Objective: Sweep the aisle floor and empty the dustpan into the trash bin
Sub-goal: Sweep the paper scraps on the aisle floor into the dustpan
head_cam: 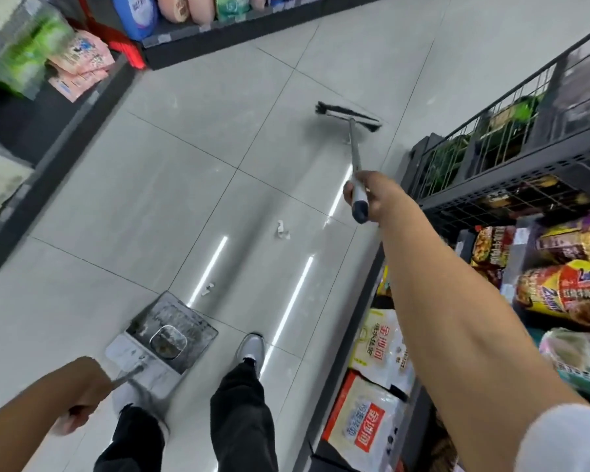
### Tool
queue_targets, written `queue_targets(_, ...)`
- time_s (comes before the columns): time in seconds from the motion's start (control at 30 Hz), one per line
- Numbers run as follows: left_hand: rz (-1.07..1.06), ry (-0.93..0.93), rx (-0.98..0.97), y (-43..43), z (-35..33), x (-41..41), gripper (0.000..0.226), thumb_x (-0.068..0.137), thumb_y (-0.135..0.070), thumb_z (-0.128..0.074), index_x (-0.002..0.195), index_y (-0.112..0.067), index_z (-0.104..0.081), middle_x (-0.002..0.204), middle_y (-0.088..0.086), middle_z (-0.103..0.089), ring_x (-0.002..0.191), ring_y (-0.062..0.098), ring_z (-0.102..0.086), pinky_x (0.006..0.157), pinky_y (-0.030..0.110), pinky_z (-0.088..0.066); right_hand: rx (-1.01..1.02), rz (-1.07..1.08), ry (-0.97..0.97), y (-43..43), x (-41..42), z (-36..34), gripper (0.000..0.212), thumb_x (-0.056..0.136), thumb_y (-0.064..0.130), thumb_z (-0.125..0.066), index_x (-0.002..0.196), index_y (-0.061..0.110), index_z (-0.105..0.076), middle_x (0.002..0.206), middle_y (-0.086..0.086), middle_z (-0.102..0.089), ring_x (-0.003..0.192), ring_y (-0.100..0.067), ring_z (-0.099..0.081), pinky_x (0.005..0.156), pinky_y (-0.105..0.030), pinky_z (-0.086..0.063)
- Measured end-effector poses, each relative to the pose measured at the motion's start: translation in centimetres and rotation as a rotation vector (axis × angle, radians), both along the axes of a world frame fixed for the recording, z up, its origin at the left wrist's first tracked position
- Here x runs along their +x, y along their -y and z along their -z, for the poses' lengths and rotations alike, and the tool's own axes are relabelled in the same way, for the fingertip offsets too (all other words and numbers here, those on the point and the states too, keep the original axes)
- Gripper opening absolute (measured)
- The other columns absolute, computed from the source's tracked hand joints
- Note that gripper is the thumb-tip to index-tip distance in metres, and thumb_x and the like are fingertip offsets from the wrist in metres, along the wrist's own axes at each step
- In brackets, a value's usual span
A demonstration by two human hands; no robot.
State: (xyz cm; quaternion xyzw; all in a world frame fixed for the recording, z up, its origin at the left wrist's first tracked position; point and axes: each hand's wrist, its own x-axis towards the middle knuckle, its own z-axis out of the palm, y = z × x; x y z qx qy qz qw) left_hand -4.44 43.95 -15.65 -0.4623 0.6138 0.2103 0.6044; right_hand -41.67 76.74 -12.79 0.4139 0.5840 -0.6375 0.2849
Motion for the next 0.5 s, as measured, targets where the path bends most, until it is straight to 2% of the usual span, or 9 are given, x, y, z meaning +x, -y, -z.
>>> queue_targets(0.1, 0.136, -0.035, 0.107, -0.8, 0.3, -2.6, 0.027, 0.089, 0.005, -0.038, 0.065, -0.006, -0.042, 0.057, 0.01, -0.043, 0.053, 0.019, -0.034, 0.047, 0.022, -0.024, 0.133, -0.113, 0.064, 0.1, -1.2, 2.6, 0.011, 0.095, 0.005, -0.047, 0.105, 0.007, -0.052, 0.1, -0.012, -0.048, 0.062, -0.021, -0.049, 0.046, -0.021, -0.05)
queue_targets(0.17, 0.054, -0.016, 0.078, -2.8, 0.9, -4.8, 0.039, 0.094, 0.003, -0.039, 0.057, -0.004, -0.048, 0.069, 0.018, -0.053, 0.056, 0.022, -0.043, 0.049, 0.026, -0.039, 0.215, -0.178, 0.145, 0.3, -0.1, 3.9, 0.009, 0.097, 0.011, -0.043, 0.09, 0.008, -0.047, 0.093, -0.011, -0.047, 0.058, -0.019, -0.045, 0.046, -0.021, -0.048)
queue_targets(0.23, 0.322, 0.111, 0.134, -4.9, -1.0, -6.8, 0.066, 0.095, 0.001, -0.036, 0.034, -0.008, -0.058, 0.109, 0.024, -0.067, 0.064, 0.017, -0.052, 0.075, 0.026, -0.05, 0.24, -0.178, 0.195, 0.0, 1.7, 4.8, 0.011, 0.096, 0.016, -0.045, 0.088, 0.009, -0.047, 0.093, -0.01, -0.048, 0.054, -0.017, -0.043, 0.04, -0.019, -0.044)
queue_targets(0.27, 0.395, 0.147, 0.138, -5.9, -1.5, -7.3, 0.07, 0.094, 0.002, -0.034, 0.032, -0.006, -0.063, 0.128, 0.019, -0.062, 0.07, 0.014, -0.057, 0.088, 0.025, -0.047, 0.229, -0.171, 0.207, -0.2, 2.7, 5.1, 0.01, 0.095, 0.017, -0.045, 0.089, 0.01, -0.047, 0.093, -0.01, -0.047, 0.054, -0.016, -0.043, 0.04, -0.018, -0.043)
queue_targets(0.3, 0.43, 0.167, 0.14, -6.1, -1.6, -7.1, 0.061, 0.095, 0.001, -0.033, 0.05, 0.002, -0.074, 0.137, 0.015, -0.057, 0.082, 0.013, -0.063, 0.097, 0.025, -0.044, 0.222, -0.159, 0.228, -0.1, 4.3, 5.2, 0.009, 0.095, 0.017, -0.046, 0.09, 0.01, -0.048, 0.092, -0.009, -0.046, 0.054, -0.016, -0.043, 0.039, -0.018, -0.042)
queue_targets(0.37, 0.504, 0.236, 0.166, -6.5, -2.0, -7.0, 0.042, 0.098, -0.004, -0.033, 0.103, 0.011, -0.072, 0.131, 0.017, -0.061, 0.102, 0.016, -0.063, 0.103, 0.027, -0.041, 0.196, -0.122, 0.282, 0.2, 8.2, 5.0, 0.01, 0.095, 0.02, -0.049, 0.092, 0.01, -0.049, 0.085, -0.007, -0.046, 0.051, -0.015, -0.044, 0.039, -0.019, -0.041)
queue_targets(0.4, 0.534, 0.268, 0.176, -6.7, -1.9, -6.7, 0.04, 0.099, -0.006, -0.032, 0.1, 0.009, -0.07, 0.114, 0.018, -0.067, 0.092, 0.017, -0.061, 0.098, 0.028, -0.042, 0.18, -0.115, 0.302, 0.7, 10.7, 4.8, 0.013, 0.095, 0.023, -0.049, 0.092, 0.01, -0.048, 0.079, -0.007, -0.047, 0.047, -0.015, -0.044, 0.038, -0.019, -0.04)
queue_targets(0.47, 0.58, 0.271, 0.224, -6.5, -1.8, -5.5, 0.05, 0.101, -0.009, -0.029, 0.066, 0.0, -0.063, 0.079, 0.011, -0.067, 0.066, 0.015, -0.049, 0.085, 0.026, -0.041, 0.161, -0.132, 0.338, 2.4, 17.1, 3.6, 0.018, 0.096, 0.027, -0.048, 0.092, 0.01, -0.048, 0.067, -0.007, -0.047, 0.037, -0.014, -0.041, 0.037, -0.019, -0.038)
queue_targets(0.5, 0.594, 0.245, 0.23, -6.4, -1.8, -5.0, 0.059, 0.101, -0.01, -0.029, 0.053, -0.004, -0.063, 0.081, 0.011, -0.069, 0.062, 0.014, -0.046, 0.081, 0.025, -0.04, 0.151, -0.146, 0.347, 3.4, 20.6, 2.9, 0.018, 0.097, 0.026, -0.047, 0.092, 0.009, -0.048, 0.062, -0.007, -0.046, 0.035, -0.014, -0.04, 0.036, -0.019, -0.037)
